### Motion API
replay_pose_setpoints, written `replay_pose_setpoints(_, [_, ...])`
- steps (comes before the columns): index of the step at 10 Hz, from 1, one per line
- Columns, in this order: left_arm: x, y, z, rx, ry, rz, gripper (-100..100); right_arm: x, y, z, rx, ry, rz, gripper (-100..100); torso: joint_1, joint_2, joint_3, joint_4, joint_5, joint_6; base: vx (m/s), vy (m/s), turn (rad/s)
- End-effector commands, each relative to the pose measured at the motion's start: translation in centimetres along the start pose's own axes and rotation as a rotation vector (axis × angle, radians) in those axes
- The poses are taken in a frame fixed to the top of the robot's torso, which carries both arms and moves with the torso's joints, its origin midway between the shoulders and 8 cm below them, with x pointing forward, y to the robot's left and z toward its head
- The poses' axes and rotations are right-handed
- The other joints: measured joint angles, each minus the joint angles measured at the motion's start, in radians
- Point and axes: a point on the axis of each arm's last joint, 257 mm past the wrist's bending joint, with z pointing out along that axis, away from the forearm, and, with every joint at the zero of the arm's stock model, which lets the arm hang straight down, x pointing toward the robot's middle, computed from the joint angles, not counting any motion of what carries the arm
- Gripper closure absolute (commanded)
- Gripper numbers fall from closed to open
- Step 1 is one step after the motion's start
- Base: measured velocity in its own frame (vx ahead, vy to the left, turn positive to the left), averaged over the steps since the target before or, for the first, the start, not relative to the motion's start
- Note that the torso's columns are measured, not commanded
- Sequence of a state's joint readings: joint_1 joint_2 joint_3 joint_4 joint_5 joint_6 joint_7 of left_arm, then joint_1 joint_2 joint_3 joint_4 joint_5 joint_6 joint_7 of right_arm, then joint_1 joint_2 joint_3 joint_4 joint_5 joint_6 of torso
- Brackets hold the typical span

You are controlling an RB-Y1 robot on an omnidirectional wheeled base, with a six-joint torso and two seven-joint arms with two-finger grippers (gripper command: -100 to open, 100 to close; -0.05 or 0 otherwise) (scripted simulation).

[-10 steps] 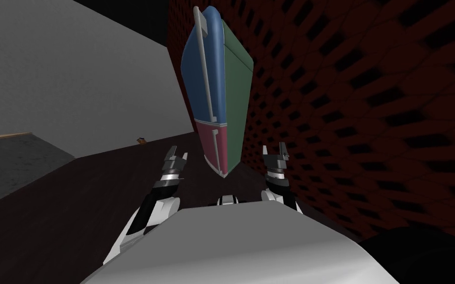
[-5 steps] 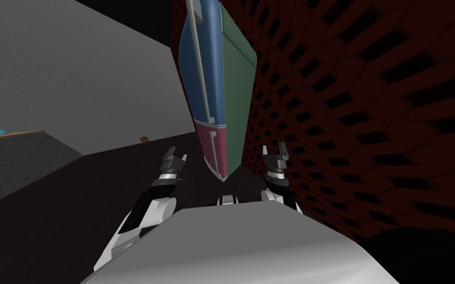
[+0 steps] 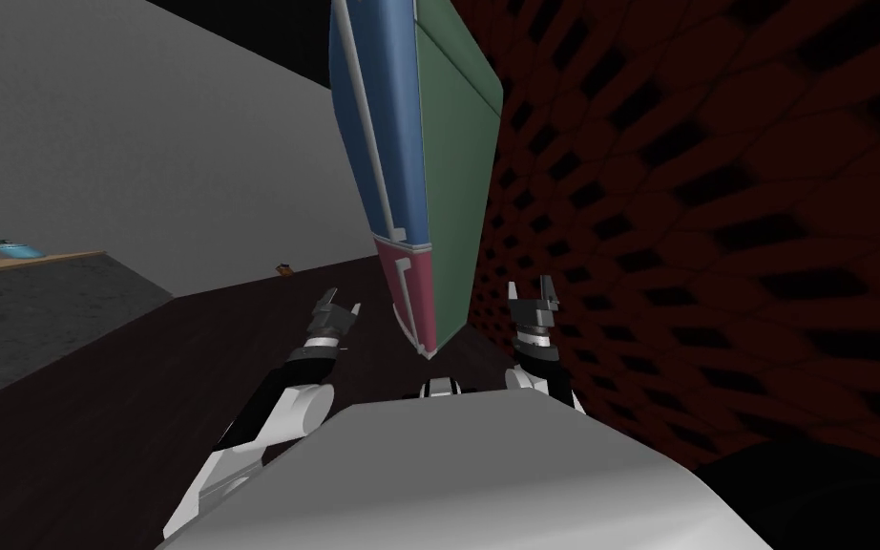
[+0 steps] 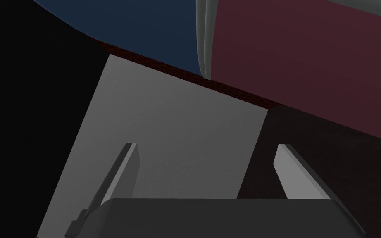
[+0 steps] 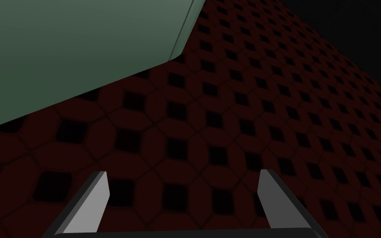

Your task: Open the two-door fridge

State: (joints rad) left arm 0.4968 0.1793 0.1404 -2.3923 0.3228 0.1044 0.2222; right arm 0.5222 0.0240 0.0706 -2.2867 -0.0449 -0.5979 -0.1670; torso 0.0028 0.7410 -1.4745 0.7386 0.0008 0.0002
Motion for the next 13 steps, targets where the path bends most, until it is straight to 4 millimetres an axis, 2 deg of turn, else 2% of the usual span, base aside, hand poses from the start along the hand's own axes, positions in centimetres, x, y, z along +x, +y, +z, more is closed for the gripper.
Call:
replay_pose_setpoints(1, [-1.0, 1.1, 0.0, -0.053, -0.029, -0.054, -100, 0.0, 0.0, 0.0, 0.000, 0.000, 0.000, 0, -0.001, 0.002, 0.001, 0.001, 0.000, 0.000, 0.107, -0.083, 0.091])
replay_pose_setpoints(8, [-3.3, 4.0, -1.1, -0.191, -0.107, -0.215, -100, 0.0, 0.0, 0.0, 0.000, 0.000, 0.000, 0, -0.004, -0.005, -0.003, -0.001, -0.001, 0.000, 0.141, -0.105, 0.072])
replay_pose_setpoints(13, [-3.5, 4.9, -1.9, -0.273, -0.127, -0.311, -100, 0.0, 0.0, 0.0, 0.000, 0.000, 0.000, 0, -0.002, -0.002, -0.001, 0.000, -0.001, 0.000, 0.136, -0.131, 0.073])
